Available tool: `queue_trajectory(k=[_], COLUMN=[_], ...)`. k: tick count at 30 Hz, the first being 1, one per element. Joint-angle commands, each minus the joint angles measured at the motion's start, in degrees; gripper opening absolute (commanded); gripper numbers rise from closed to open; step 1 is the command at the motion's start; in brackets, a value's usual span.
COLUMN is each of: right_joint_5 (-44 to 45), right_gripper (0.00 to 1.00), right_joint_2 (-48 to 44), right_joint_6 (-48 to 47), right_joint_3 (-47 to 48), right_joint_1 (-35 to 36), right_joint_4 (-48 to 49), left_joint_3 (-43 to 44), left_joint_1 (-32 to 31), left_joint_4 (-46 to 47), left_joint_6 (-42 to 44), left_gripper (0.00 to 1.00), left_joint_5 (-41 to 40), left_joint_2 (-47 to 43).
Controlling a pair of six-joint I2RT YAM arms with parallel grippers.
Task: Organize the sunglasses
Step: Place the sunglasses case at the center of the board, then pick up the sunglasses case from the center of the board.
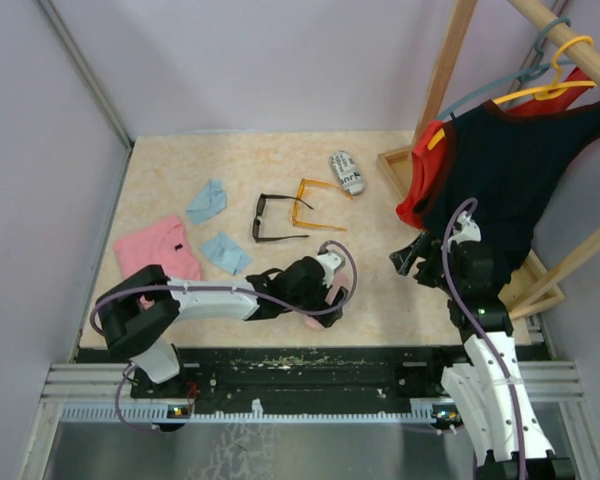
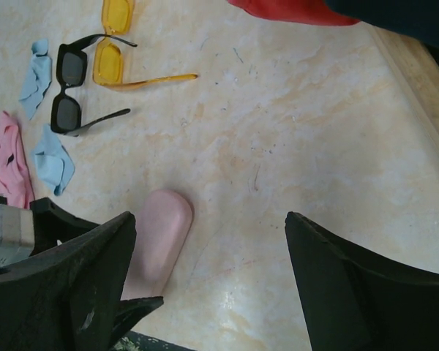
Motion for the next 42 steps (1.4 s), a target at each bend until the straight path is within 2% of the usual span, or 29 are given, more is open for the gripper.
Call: queue_trajectory(k=[1, 6, 10, 15, 21, 24, 27, 30, 34, 37, 42], right_joint_5=[6.16, 10.46, 9.51, 7.51, 10.7, 19.1, 30.83, 39.37, 49.17, 53.87, 52.23], right_gripper=[0.83, 0.82, 0.83, 0.83, 0.82, 0.81, 0.81, 0.81, 0.81, 0.81, 0.81], right_joint_2=[-0.64, 0.36, 2.48, 2.96, 5.04, 6.24, 8.93, 14.78, 22.99, 29.45, 40.48], right_joint_6=[4.8, 7.94, 8.44, 6.42, 7.45, 12.17, 19.86, 28.0, 40.91, 49.25, 56.46], right_joint_3=[0.43, 0.39, 0.89, 1.09, 4.69, 6.55, 8.89, 11.87, 17.08, 21.6, 29.1], right_joint_1=[-0.44, -0.44, -0.42, -0.48, 1.27, 9.35, 22.62, 34.58, 46.71, 52.31, 54.84], right_joint_4=[-0.6, -2.93, -3.96, -3.41, -8.34, -10.79, -12.7, -13.87, -17.02, -21.47, -28.84], left_joint_3=[2.65, 2.05, 1.34, 2.33, 0.36, -1.67, -3.15, -3.91, -4.01, -3.67, -3.51], left_joint_1=[1.88, 4.89, 7.98, 15.17, 16.84, 16.94, 17.13, 17.21, 17.23, 17.21, 17.21], left_joint_4=[-2.3, -3.94, -5.79, -10.54, -15.35, -17.46, -19.76, -22.14, -25.62, -28.56, -32.11], left_joint_6=[-2.27, -4.01, -5.88, -6.76, -7.1, -8.55, -8.75, -8.73, -8.88, -9.31, -10.5], left_gripper=[1.0, 1.0, 1.0, 0.99, 1.0, 0.99, 0.99, 0.99, 1.0, 0.99, 0.99], left_joint_5=[2.85, 4.82, 4.5, 4.88, -6.46, -12.4, -15.24, -16.61, -17.79, -18.67, -19.33], left_joint_2=[-4.27, -8.25, -12.58, -16.25, -24.14, -29.19, -33.77, -37.35, -40.53, -42.36, -45.2])
